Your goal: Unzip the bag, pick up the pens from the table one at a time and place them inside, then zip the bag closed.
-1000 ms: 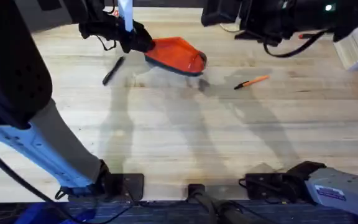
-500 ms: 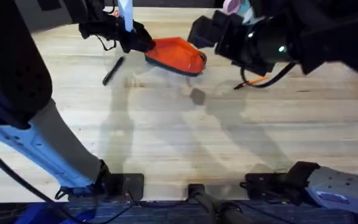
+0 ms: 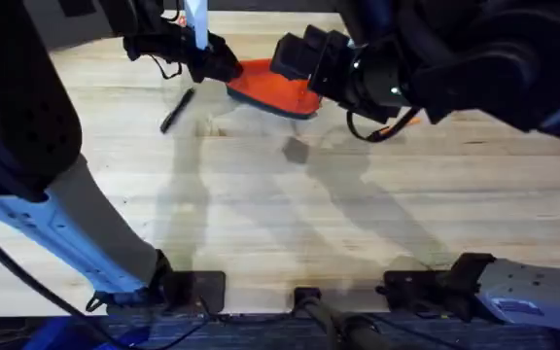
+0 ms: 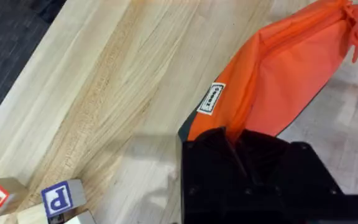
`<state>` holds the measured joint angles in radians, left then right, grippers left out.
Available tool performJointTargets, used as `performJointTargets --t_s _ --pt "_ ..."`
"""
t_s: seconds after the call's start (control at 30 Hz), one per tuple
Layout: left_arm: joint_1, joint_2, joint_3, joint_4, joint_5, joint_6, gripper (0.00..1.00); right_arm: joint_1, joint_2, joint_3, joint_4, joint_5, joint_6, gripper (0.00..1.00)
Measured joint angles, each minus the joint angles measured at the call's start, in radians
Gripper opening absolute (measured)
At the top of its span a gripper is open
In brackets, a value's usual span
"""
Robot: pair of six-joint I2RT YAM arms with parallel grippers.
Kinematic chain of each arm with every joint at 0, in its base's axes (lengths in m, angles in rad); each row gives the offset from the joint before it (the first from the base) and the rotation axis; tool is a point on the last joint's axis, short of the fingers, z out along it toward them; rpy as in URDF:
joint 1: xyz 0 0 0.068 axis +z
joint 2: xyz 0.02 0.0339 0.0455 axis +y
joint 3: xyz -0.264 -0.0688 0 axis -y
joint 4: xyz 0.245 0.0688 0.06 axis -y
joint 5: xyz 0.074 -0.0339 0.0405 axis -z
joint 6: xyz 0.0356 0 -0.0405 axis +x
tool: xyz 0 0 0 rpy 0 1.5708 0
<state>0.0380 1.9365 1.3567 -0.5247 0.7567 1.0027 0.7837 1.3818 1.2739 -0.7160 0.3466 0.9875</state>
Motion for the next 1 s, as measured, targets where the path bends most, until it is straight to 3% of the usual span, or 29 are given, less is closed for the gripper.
performJointTargets --t_s 0.57,1.0 --pt "0.0 0.0 0.0 -0.003 0.001 0.0 0.043 0.002 0.047 -0.001 0.038 -0.03 0.001 0.996" --pt "0.0 0.0 0.0 -0.003 0.001 0.0 0.043 0.002 0.164 -0.001 0.115 -0.03 0.0 0.996"
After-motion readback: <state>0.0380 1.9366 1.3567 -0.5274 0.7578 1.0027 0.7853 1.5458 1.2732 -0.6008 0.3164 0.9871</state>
